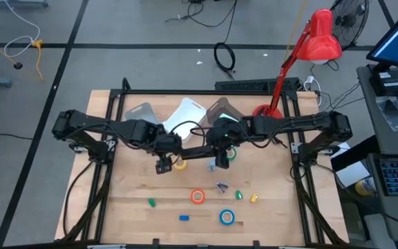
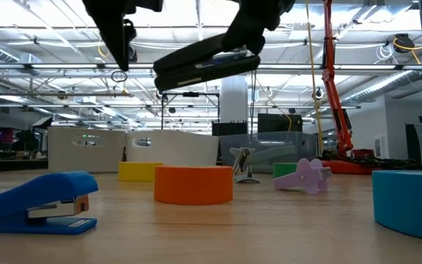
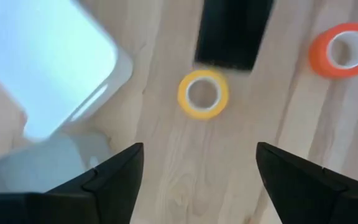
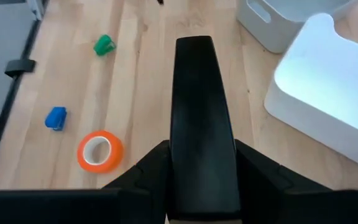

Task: Pick and place Stapler, Stapler remover, tape
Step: Put the big black stapler into the black bin

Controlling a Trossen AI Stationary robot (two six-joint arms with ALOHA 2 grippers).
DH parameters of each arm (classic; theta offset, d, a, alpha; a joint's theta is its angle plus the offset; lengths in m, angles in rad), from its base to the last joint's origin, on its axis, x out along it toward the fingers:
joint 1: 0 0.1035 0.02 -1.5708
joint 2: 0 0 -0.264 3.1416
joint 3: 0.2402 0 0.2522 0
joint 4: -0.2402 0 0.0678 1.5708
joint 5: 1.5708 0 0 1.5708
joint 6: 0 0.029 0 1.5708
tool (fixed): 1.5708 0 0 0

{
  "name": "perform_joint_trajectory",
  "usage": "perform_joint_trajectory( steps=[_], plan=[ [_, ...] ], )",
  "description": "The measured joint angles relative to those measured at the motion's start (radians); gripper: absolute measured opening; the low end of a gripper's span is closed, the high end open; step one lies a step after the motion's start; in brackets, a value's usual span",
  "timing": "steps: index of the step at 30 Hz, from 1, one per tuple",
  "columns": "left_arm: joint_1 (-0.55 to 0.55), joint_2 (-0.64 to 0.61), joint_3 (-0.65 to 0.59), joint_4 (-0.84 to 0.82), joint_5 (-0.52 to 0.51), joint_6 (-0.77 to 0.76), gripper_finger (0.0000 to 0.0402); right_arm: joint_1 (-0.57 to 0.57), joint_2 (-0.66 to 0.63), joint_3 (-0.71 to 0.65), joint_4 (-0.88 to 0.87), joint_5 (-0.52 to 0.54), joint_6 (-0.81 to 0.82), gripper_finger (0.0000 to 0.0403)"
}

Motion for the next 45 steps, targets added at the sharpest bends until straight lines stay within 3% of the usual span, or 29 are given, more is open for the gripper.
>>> perform_joint_trajectory(
  steps=[10, 19, 30, 37, 45],
  plan=[
    [-0.013, -0.065, -0.023, 0.008, -0.103, -0.121, 0.031, -0.07, -0.035, 0.0, -0.045, 0.121, -0.023, 0.0131],
    [-0.053, -0.194, -0.203, 0.177, -0.092, -0.228, 0.0312, -0.202, -0.1, 0.0, -0.095, 0.254, -0.034, 0.0131],
    [-0.101, -0.392, -0.509, 0.439, -0.072, -0.405, 0.0314, -0.351, -0.113, -0.021, -0.241, 0.256, 0.052, 0.0131],
    [-0.123, -0.475, -0.636, 0.569, -0.083, -0.443, 0.0303, -0.371, -0.114, -0.08, -0.315, 0.246, 0.132, 0.0131],
    [-0.123, -0.539, -0.731, 0.667, -0.088, -0.46, 0.0314, -0.365, -0.112, -0.156, -0.239, 0.218, 0.202, 0.0131]
  ],
)
